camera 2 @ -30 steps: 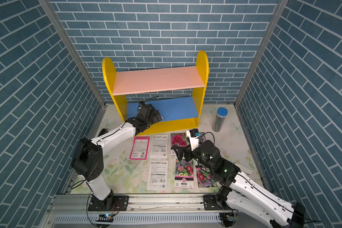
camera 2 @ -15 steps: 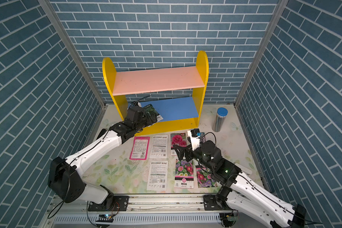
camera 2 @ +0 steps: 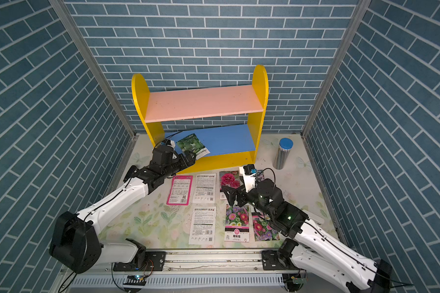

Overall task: Take the seed bag off the shelf
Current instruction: Pick up the seed packet from the shelf.

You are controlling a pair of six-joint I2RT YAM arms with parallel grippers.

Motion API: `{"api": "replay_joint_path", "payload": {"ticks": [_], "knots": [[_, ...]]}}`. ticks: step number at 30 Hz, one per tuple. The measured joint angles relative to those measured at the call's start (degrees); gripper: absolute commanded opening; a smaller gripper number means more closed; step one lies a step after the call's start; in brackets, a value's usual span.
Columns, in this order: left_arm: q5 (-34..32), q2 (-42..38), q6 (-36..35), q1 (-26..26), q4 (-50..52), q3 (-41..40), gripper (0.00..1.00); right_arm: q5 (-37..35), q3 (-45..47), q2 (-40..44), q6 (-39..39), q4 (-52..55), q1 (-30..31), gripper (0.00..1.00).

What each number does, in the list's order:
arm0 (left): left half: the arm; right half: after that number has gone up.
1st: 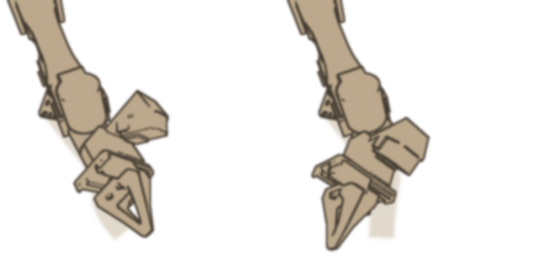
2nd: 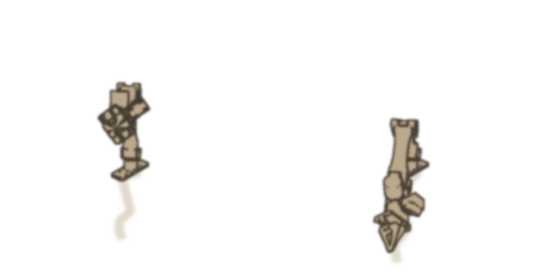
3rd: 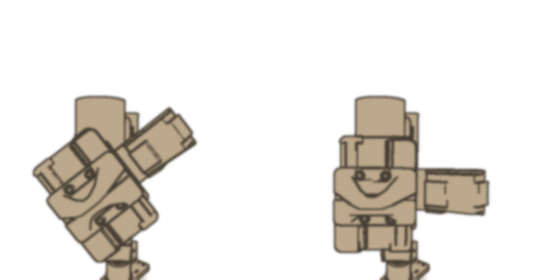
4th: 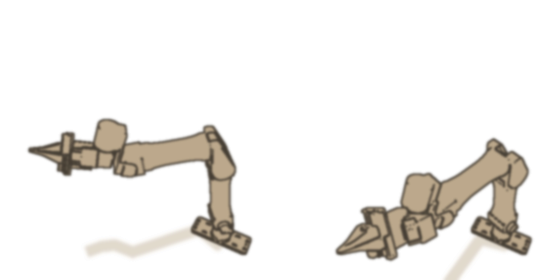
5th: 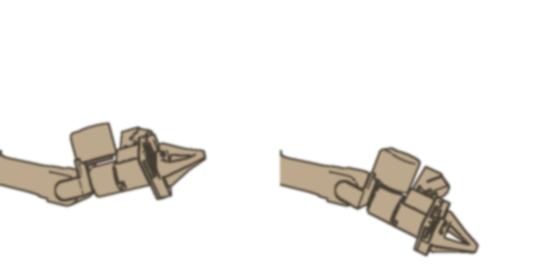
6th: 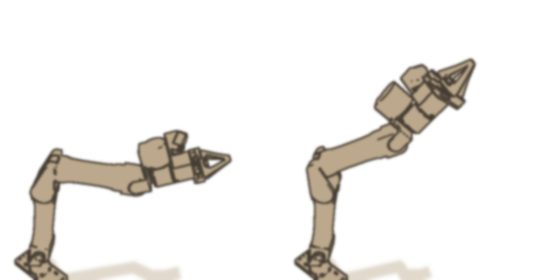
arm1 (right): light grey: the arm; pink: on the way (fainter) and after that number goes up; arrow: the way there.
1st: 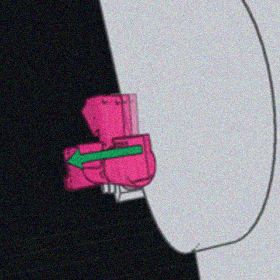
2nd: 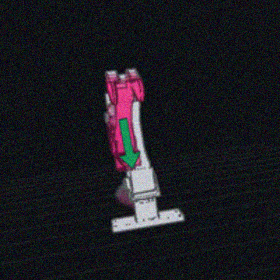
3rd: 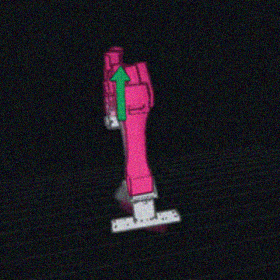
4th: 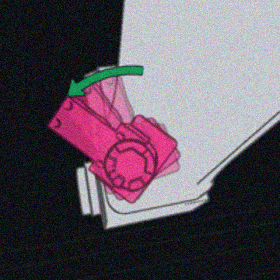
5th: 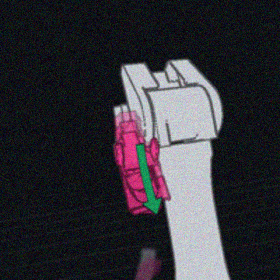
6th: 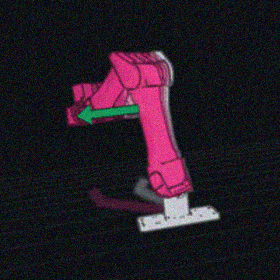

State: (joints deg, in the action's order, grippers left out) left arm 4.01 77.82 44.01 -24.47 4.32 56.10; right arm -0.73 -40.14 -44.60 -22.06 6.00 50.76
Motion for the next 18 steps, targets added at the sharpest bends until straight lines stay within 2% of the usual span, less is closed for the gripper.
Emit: {"api": "replay_joint_path", "payload": {"ticks": [8, 13, 18], "knots": [[6.58, 4.0, 2.32, 3.1, -5.68, -0.98, 0.92, 0.9, -0.42, -0.72, -0.17, -0.22, -0.04, 0.97], [8.59, 7.17, 3.82, 4.11, -7.52, -0.96, 0.91, 0.94, -0.42, -0.72, -0.15, -0.2, -0.09, 0.97], [10.36, 10.01, 5.42, 4.22, -9.79, -0.96, 0.86, 0.83, -0.42, -0.72, -0.15, -0.17, -0.09, 0.97]]}}
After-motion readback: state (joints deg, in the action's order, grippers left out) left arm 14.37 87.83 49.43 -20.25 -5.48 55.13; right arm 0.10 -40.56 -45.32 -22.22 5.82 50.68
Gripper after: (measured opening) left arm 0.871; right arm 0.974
